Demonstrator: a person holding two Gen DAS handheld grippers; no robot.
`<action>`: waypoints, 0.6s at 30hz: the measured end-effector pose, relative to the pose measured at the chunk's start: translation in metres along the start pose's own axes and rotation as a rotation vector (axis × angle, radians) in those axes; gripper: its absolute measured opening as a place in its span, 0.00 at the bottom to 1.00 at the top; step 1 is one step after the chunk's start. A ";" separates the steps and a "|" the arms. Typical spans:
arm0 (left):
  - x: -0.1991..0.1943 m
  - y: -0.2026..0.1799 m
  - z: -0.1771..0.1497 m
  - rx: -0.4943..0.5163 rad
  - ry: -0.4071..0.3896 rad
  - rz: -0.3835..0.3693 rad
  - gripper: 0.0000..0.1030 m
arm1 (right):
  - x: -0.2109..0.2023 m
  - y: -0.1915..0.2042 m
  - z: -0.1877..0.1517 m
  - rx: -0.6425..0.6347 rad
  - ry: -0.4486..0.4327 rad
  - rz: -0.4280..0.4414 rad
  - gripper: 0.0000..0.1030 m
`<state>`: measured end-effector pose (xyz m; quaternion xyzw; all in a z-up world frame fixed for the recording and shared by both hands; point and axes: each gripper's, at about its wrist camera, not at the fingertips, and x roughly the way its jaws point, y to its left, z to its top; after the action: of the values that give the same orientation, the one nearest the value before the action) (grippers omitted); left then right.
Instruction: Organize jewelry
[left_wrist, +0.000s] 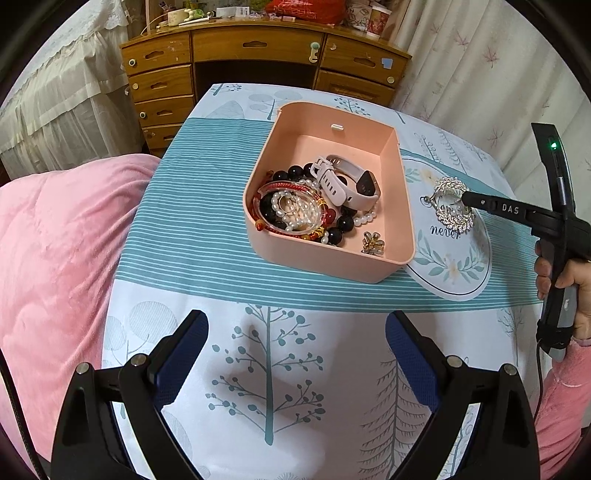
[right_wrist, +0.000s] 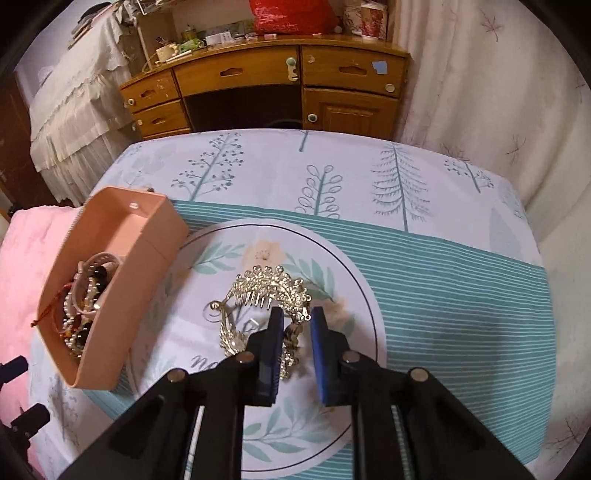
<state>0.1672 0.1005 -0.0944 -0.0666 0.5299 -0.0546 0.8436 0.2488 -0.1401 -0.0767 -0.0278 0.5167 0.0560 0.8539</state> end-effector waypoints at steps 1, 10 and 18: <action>-0.001 0.000 0.000 0.001 0.000 -0.001 0.93 | -0.002 0.000 0.001 0.006 -0.003 0.018 0.12; -0.005 0.007 -0.001 -0.018 -0.013 -0.003 0.93 | -0.039 0.026 0.012 -0.088 -0.076 0.040 0.02; -0.009 0.019 -0.004 -0.045 -0.023 -0.002 0.93 | -0.075 0.059 0.027 -0.171 -0.150 0.112 0.01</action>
<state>0.1604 0.1206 -0.0912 -0.0866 0.5213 -0.0425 0.8479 0.2313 -0.0840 0.0027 -0.0674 0.4455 0.1495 0.8801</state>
